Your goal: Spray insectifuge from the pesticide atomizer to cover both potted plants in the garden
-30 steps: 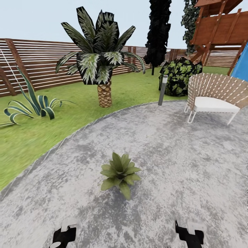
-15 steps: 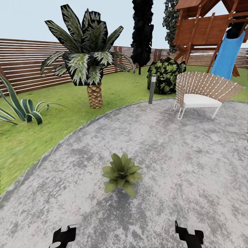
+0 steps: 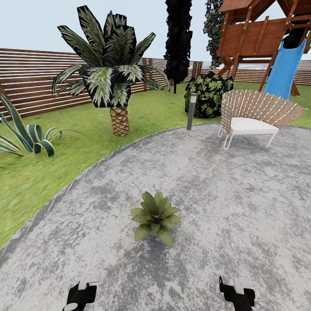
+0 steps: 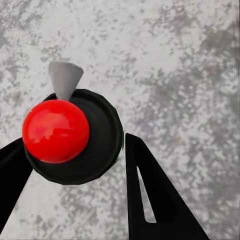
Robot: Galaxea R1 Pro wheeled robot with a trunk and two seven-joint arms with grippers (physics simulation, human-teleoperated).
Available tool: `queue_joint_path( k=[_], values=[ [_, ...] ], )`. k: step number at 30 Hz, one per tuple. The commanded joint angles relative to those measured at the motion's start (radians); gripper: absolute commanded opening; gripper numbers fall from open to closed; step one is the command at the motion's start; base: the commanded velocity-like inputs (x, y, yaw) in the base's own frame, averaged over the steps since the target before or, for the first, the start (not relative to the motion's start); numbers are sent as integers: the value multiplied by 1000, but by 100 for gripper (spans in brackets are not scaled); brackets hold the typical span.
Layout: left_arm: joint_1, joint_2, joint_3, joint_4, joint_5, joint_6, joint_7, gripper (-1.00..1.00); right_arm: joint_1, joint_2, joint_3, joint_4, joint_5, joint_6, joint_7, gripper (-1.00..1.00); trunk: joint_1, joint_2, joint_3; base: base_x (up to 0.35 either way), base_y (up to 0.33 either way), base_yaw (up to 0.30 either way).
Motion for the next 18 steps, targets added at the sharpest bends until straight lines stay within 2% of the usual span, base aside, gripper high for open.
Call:
queue_joint_path(
  k=[1, 5, 8, 9, 18],
  values=[
    [-1, 1, -8, 0, -2, -2, 3, -100, -1, 0, -4, 1, 11, -2, -6, 100, 0, 0, -1, 0, 0, 0],
    [-3, 3, -9, 0, -24, -2, -5, -100, -1, 1, -3, 0, 13, -2, -3, 100, 0, 0, -1, 0, 0, 0],
    [-4, 8, -9, 0, -61, -1, -6, -100, -1, 0, -1, 0, 15, -2, -3, 100, 0, 0, -1, 0, 0, 0],
    [-8, 17, -8, 0, -75, 0, -6, -100, -1, 0, -1, 0, 14, -2, -2, 100, 0, 0, -1, 0, 0, 0],
    [-10, 19, -9, -1, -82, 3, -9, -100, -1, -4, 0, -2, 17, -1, -3, 100, 0, 0, -1, 0, 0, 0]
  ],
)
